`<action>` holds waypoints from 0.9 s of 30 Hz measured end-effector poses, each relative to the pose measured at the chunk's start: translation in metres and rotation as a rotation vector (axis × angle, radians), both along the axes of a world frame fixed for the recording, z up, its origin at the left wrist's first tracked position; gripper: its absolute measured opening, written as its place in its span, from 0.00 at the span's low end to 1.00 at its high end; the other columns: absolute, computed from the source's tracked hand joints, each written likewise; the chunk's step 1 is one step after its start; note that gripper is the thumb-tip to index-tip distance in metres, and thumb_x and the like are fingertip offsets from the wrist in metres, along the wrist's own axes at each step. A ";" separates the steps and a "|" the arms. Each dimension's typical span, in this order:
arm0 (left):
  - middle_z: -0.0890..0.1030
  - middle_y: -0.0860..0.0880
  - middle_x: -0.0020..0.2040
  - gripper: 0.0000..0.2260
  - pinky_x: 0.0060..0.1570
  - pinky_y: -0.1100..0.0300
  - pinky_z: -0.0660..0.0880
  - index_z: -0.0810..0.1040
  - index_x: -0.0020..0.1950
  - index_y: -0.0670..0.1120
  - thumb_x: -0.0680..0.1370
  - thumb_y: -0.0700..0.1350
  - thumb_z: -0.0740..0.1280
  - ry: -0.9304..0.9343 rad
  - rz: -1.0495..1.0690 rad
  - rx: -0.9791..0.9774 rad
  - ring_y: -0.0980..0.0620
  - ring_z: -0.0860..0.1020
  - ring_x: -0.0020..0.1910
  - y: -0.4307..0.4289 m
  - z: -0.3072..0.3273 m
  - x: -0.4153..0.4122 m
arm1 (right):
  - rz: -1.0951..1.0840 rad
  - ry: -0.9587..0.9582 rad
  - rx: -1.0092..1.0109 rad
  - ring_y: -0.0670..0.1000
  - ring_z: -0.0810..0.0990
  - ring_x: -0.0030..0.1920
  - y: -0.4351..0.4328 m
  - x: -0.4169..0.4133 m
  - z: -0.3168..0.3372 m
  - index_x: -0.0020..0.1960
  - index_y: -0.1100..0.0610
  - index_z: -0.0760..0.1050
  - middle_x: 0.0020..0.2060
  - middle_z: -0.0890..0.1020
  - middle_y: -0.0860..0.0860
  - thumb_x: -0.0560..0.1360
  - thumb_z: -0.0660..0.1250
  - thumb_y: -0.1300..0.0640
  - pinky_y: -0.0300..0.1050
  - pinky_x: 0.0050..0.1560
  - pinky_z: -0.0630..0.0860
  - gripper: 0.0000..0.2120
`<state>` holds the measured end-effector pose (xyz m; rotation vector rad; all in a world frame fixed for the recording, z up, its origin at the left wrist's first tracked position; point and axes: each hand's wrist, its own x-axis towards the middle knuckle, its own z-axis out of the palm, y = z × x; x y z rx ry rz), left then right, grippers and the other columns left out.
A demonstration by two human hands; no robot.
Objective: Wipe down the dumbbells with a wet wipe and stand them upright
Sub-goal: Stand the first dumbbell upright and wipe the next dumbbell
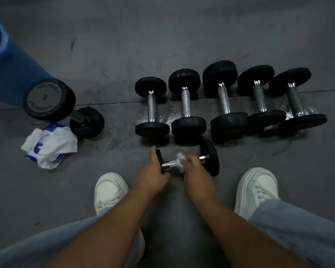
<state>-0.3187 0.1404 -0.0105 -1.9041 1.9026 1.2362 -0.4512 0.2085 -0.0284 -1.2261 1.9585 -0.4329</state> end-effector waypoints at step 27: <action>0.81 0.40 0.59 0.40 0.54 0.51 0.73 0.39 0.81 0.49 0.79 0.49 0.64 -0.061 0.045 -0.163 0.38 0.79 0.56 0.018 -0.008 -0.005 | 0.039 0.190 0.080 0.50 0.79 0.56 -0.024 -0.003 -0.003 0.63 0.42 0.75 0.56 0.81 0.44 0.80 0.57 0.50 0.41 0.51 0.72 0.14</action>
